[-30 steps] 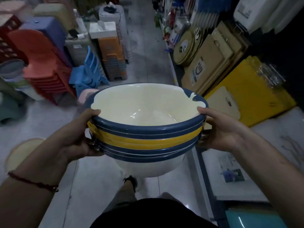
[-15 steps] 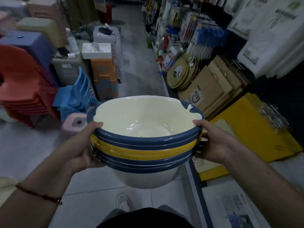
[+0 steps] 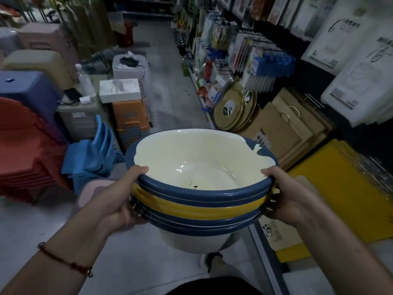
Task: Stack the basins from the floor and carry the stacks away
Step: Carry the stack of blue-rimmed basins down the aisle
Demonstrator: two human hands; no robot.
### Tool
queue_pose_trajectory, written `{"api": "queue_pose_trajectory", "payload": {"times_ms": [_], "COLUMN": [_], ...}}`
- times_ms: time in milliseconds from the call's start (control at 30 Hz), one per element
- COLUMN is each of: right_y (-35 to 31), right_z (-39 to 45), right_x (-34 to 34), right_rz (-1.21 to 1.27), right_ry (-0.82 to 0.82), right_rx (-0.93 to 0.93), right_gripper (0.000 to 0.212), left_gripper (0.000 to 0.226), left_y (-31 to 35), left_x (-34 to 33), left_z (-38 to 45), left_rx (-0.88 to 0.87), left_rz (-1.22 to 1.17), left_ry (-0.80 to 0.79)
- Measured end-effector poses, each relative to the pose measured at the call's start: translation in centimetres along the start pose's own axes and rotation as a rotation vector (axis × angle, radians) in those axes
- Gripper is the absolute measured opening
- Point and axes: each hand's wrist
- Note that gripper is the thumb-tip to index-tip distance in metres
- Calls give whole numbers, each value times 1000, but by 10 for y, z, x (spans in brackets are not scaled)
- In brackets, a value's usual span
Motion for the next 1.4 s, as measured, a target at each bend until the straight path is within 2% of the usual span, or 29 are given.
{"api": "queue_pose_trajectory", "payload": {"times_ms": [133, 200, 267, 367, 600, 733, 900, 967, 1067, 1133, 1233, 1400], "right_y": [-24, -38, -53, -85, -170, -210, -247, -262, -283, -295, -315, -353], "right_z": [21, 35, 50, 78, 142, 179, 214, 225, 239, 252, 269, 296], "right_x": [-16, -24, -32, -43, -73, -87, -90, -92, -94, -95, -100, -124], "right_rz": [10, 18, 45, 37, -59, -60, -41, -39, -15, -9, -10, -15], "right_ry": [-40, -57, -87, -130, -194, -262, -333, -344, -334, -328, -302, -261], "right_rx": [2, -6, -21, -17, 7, -11, -38, -28, -9, 9, 33, 51], "right_gripper": [24, 27, 33, 25, 15, 17, 31, 27, 22, 33, 48, 38], "left_gripper": [55, 56, 47, 36, 43, 66, 72, 78, 61, 52, 54, 54], "left_y": [27, 41, 55, 79, 138, 161, 186, 202, 222, 236, 260, 305], "left_x": [-8, -11, -18, -36, -74, -84, -101, -111, -128, -138, -150, -161], "left_z": [15, 24, 33, 49, 102, 129, 152, 161, 179, 192, 212, 253], "left_rx": [-25, -29, -46, -67, -91, -101, -103, -113, -130, -141, -137, -132], "left_rz": [2, -4, -5, -19, -85, -112, -150, -142, -115, -103, -72, -56], "left_ry": [13, 26, 42, 66, 134, 150, 110, 99, 107, 91, 54, 35]}}
Point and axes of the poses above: each hand's wrist, its own z-axis towards the middle knuckle, its own x-axis out of the back of the hand, y = z × x, and after that the axes turned 2 degrees about z, right-handed
